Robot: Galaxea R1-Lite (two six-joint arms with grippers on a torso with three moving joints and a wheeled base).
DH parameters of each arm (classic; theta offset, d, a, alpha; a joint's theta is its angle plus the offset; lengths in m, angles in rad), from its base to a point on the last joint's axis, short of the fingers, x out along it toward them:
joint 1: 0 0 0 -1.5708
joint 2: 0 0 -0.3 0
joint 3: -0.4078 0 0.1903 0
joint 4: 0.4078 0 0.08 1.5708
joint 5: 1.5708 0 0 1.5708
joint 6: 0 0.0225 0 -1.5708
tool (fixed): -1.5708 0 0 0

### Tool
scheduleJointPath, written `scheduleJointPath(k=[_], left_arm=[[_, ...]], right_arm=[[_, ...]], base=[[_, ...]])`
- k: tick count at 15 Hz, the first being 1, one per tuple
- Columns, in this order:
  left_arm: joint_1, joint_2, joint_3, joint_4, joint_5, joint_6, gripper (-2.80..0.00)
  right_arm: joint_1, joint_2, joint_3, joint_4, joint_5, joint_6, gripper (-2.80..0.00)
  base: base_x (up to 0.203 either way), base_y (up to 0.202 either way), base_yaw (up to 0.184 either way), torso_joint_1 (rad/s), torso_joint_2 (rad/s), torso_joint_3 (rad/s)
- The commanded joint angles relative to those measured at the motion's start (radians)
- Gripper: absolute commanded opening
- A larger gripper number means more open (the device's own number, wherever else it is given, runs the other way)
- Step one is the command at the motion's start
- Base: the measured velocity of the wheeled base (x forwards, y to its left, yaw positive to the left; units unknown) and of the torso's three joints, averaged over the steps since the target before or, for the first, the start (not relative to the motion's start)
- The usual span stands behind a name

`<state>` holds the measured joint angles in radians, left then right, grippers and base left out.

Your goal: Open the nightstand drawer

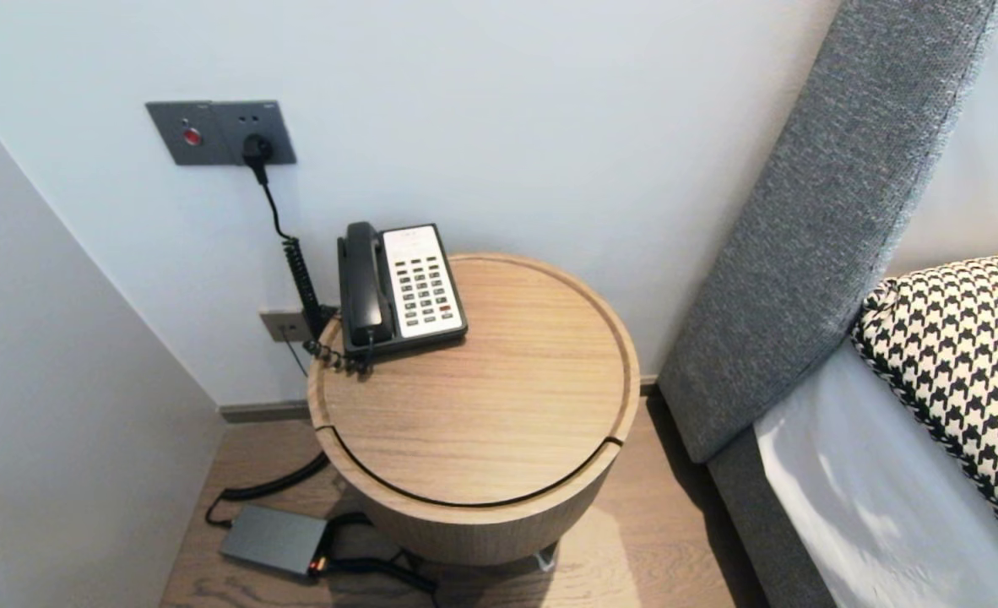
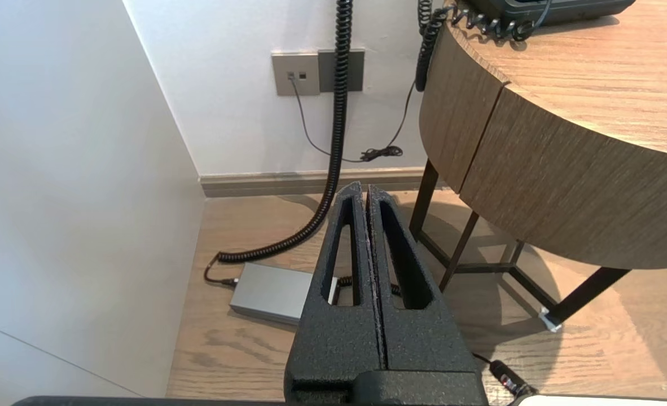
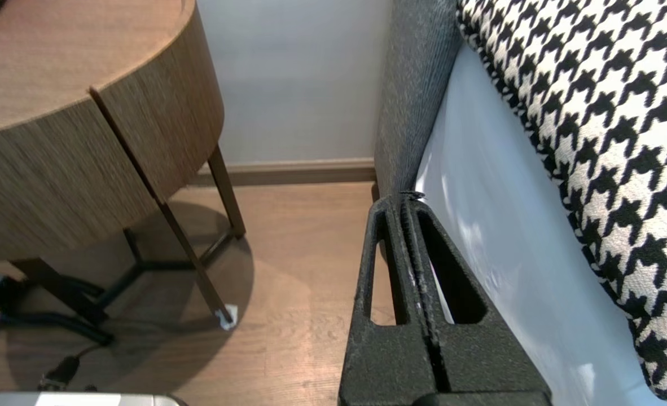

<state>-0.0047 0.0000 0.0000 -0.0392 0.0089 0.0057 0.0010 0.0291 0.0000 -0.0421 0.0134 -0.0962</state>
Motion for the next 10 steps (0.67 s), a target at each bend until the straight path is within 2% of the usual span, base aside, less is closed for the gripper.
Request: scheduleJointPath(k=[1,4,10], left_arm=[[0.000,-0.002,0.009,-0.001,0.000,0.000,-2.80],[0.000,-0.002,0.009,-0.001,0.000,0.000,-2.80],[0.000,-0.002,0.009,-0.001,0.000,0.000,-2.80]], right_arm=[[0.003,-0.026,0.025,-0.001,-0.001,0.021,-2.80],[0.002,-0.027,0.025,-0.006,-0.021,0.113,-2.80],[0.004,-0.026,0.025,-0.005,-0.029,0.119,-2.80]], base=[[0.000,0.000,0.000,0.000,0.00,0.000],[0.000,0.000,0.000,0.000,0.00,0.000],[0.000,0.000,0.000,0.000,0.00,0.000]])
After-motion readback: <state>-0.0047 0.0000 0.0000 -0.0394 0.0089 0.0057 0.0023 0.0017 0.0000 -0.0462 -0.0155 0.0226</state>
